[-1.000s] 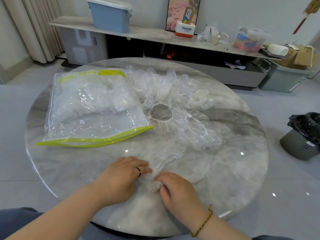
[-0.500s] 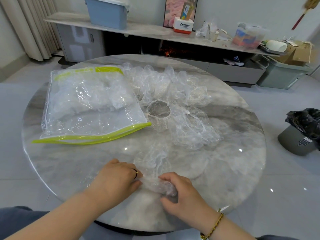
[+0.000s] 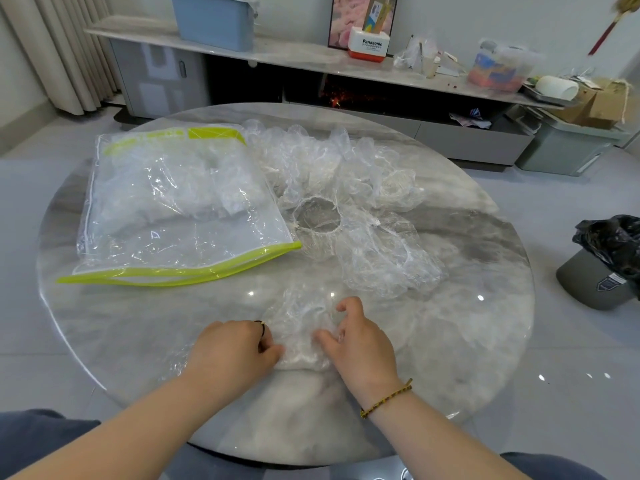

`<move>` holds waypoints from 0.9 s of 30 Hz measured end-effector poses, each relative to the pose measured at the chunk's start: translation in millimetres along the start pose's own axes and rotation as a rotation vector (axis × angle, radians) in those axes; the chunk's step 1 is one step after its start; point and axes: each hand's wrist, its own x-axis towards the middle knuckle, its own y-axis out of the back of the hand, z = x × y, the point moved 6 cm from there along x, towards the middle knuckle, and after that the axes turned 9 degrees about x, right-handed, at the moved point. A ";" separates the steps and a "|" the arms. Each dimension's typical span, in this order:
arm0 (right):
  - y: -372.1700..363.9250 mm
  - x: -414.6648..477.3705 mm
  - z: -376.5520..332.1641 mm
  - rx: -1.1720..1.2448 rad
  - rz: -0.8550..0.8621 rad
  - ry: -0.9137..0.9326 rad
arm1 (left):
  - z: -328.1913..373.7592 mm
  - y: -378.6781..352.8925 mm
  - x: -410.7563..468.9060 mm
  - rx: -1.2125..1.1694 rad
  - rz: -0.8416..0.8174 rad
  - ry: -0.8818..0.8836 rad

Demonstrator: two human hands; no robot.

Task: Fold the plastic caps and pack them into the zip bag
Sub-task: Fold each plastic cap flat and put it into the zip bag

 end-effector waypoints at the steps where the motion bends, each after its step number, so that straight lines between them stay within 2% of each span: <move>1: 4.0 1.8 -0.3 -0.010 0.044 -0.004 | 0.6 1.6 -0.1 -0.006 0.006 0.010; 3: 9.9 2.6 -1.2 -0.021 0.094 -0.012 | 2.2 5.8 -1.7 0.002 0.017 0.026; 4: 13.5 2.8 -2.4 -0.018 0.156 0.052 | 2.3 6.5 -2.5 0.012 0.033 0.034; 7: 29.4 -3.3 -15.4 0.034 0.336 0.415 | 5.5 22.6 -4.8 0.036 0.121 0.054; 8: 28.8 -7.3 -19.6 0.053 0.292 0.522 | 6.1 33.3 -5.6 0.041 0.226 0.015; 9: 25.2 -12.4 -23.2 0.049 0.220 0.598 | 10.7 44.2 -7.4 0.045 0.366 -0.085; 11: 14.6 -20.8 -25.6 0.003 0.065 0.664 | 19.4 50.4 -14.9 -0.085 0.503 -0.342; 13: -1.9 -23.8 -19.7 -0.094 -0.051 0.639 | 28.4 39.8 -20.1 -0.126 0.460 -0.556; 15: -14.0 -21.2 -13.9 -0.140 -0.133 0.578 | 32.6 27.2 -18.8 -0.056 0.351 -0.611; 17: -16.7 -16.9 -13.8 -0.113 -0.142 0.557 | 30.6 12.1 -13.3 0.028 0.261 -0.588; 20: -13.4 -8.5 -16.8 -0.081 -0.062 0.532 | 21.3 4.9 -4.3 0.050 0.195 -0.493; 23: -11.3 -0.2 -18.3 -0.092 -0.005 0.480 | 13.6 6.0 4.8 0.025 0.186 -0.397; 25: -9.2 6.6 -17.4 -0.010 -0.036 0.384 | 12.5 10.6 10.8 0.014 0.207 -0.355; 27: -5.5 14.0 -15.3 0.108 -0.059 0.280 | 5.7 10.5 16.0 -0.116 0.134 -0.245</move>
